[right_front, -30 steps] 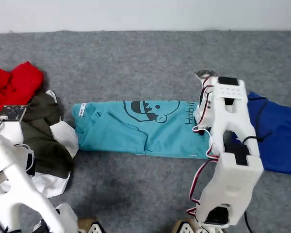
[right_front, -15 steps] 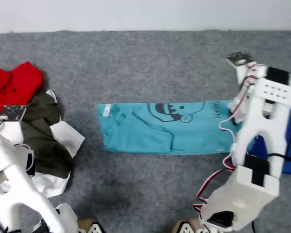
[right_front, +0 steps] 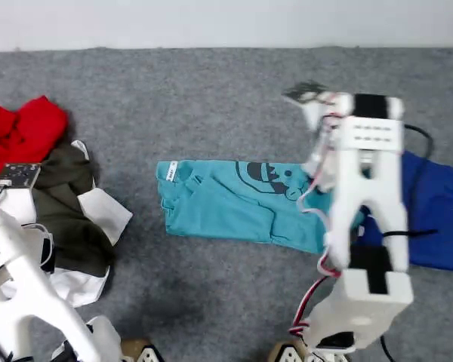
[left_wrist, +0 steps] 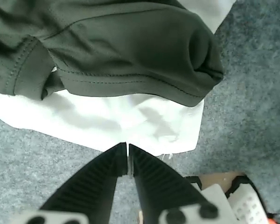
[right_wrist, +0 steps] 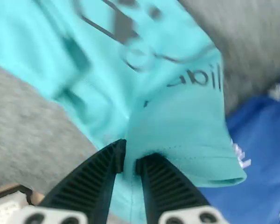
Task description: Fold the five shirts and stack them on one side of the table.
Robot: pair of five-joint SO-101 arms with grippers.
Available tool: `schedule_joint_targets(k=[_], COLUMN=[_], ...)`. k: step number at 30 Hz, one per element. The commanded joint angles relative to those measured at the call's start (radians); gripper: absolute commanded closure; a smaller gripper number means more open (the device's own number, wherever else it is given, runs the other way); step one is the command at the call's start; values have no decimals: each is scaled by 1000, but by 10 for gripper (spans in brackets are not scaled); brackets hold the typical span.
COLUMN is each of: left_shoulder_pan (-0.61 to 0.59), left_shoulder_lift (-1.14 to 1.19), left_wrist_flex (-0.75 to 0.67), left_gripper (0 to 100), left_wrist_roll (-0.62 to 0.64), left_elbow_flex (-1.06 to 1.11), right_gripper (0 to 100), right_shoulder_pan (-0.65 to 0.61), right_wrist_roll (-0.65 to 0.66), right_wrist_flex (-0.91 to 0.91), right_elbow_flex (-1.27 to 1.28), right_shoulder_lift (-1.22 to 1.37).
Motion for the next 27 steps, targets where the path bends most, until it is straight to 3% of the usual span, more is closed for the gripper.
schedule_joint_targets(k=[1,11,27], left_shoulder_pan=[8,8,8], left_shoulder_lift=[-31,-31,-31], left_wrist_flex=[-8,-49,-49], left_gripper=[985,985,985], left_wrist_roll=[20,21,21], left_elbow_flex=[-10,-2,2], right_gripper=[988,988,987], right_shoulder_pan=[-177,-441,-611], right_wrist_roll=[-69,-176,-176], right_wrist_flex=[15,-205,-506], right_elbow_flex=[-68,-66,-68], right_shoulder_lift=[-84,-28,157])
